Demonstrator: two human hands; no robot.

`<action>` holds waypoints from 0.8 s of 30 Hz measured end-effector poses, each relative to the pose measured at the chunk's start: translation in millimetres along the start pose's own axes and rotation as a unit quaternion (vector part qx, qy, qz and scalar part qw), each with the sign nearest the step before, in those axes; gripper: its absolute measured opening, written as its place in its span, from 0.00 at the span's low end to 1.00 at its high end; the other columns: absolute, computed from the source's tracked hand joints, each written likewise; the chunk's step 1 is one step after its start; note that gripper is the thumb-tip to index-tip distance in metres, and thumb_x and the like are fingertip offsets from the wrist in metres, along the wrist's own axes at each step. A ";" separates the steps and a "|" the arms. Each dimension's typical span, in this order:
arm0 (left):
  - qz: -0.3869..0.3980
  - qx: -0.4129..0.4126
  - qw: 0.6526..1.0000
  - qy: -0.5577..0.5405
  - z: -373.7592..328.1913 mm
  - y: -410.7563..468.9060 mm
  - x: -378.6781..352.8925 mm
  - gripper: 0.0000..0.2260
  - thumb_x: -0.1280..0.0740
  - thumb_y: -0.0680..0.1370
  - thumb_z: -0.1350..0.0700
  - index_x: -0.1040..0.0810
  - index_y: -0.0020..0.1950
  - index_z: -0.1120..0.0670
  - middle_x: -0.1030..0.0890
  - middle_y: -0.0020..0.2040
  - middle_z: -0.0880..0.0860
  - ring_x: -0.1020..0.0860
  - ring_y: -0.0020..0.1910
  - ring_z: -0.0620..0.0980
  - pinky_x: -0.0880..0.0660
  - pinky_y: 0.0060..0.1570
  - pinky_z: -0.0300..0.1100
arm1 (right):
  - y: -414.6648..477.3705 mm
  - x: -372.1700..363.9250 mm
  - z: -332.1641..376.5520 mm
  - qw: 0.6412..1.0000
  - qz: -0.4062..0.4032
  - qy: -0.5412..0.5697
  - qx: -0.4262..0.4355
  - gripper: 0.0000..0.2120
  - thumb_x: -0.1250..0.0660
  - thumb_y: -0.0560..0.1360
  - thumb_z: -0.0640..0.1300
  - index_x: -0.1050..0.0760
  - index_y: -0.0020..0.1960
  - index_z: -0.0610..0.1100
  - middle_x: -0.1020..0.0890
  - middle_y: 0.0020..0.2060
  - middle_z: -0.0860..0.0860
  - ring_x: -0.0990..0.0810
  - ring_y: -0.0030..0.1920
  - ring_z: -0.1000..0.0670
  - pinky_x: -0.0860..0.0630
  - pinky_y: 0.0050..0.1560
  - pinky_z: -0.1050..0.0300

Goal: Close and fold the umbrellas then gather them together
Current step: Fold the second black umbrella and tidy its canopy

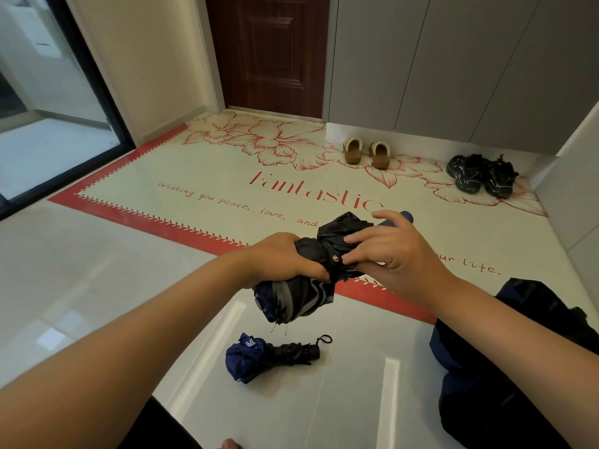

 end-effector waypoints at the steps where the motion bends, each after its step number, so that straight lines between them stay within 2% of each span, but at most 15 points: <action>1: -0.003 -0.003 1.000 0.002 -0.4 -0.8 1.3 0.19 0.20 0.66 0.52 0.21 0.54 0.52 0.16 0.47 0.53 0.15 0.43 0.52 0.18 0.43 0.43 | 0.2 -0.8 0.5 1.000 0.003 0.002 -0.002 0.04 0.26 0.74 0.43 0.13 0.47 0.48 0.13 0.44 0.59 0.17 0.57 0.55 0.34 0.70 0.43; 4: -0.012 -0.016 1.000 0.019 -2.9 -2.3 3.5 0.20 0.20 0.66 0.52 0.23 0.54 0.52 0.17 0.47 0.51 0.16 0.43 0.50 0.19 0.41 0.41 | 3.2 -4.0 6.2 1.000 0.008 0.007 0.005 0.05 0.26 0.75 0.43 0.13 0.48 0.49 0.14 0.45 0.60 0.18 0.56 0.55 0.32 0.65 0.47; 7: -0.011 -0.024 0.999 0.029 -3.9 -2.7 0.8 0.21 0.20 0.66 0.51 0.23 0.54 0.52 0.17 0.48 0.51 0.16 0.44 0.50 0.18 0.43 0.43 | 8.2 -5.7 6.2 1.000 0.008 0.010 -0.013 0.05 0.26 0.74 0.43 0.13 0.46 0.52 0.15 0.43 0.61 0.18 0.51 0.56 0.32 0.59 0.50; 17: -0.027 -0.040 0.998 0.052 -9.6 -1.2 2.1 0.23 0.20 0.65 0.49 0.24 0.56 0.52 0.18 0.48 0.51 0.17 0.45 0.50 0.17 0.45 0.45 | 14.8 -14.6 -12.2 0.992 0.070 -0.022 -0.101 0.08 0.23 0.72 0.44 0.14 0.46 0.58 0.23 0.43 0.61 0.26 0.52 0.53 0.38 0.61 0.50; 21: -0.040 -0.054 0.995 0.075 -11.8 -0.7 -0.6 0.24 0.21 0.63 0.47 0.24 0.55 0.50 0.18 0.48 0.50 0.17 0.45 0.50 0.17 0.48 0.50 | 12.7 -10.0 -20.1 0.981 0.076 -0.033 -0.176 0.08 0.22 0.71 0.50 0.15 0.43 0.63 0.24 0.44 0.62 0.29 0.54 0.55 0.44 0.61 0.55; 24: -0.062 -0.073 0.990 0.101 -17.4 0.0 -1.9 0.24 0.22 0.62 0.46 0.25 0.54 0.49 0.18 0.47 0.49 0.17 0.44 0.49 0.17 0.47 0.52 | 12.1 -7.0 -29.4 0.967 0.095 -0.024 -0.235 0.11 0.21 0.69 0.54 0.20 0.37 0.69 0.26 0.47 0.63 0.33 0.56 0.56 0.45 0.63 0.55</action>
Point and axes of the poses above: each hand's wrist, its own y-axis towards the middle knuckle, its own x-axis out of the back of the hand, z = x × y, the point moved 9 cm from there along y, towards the middle knuckle
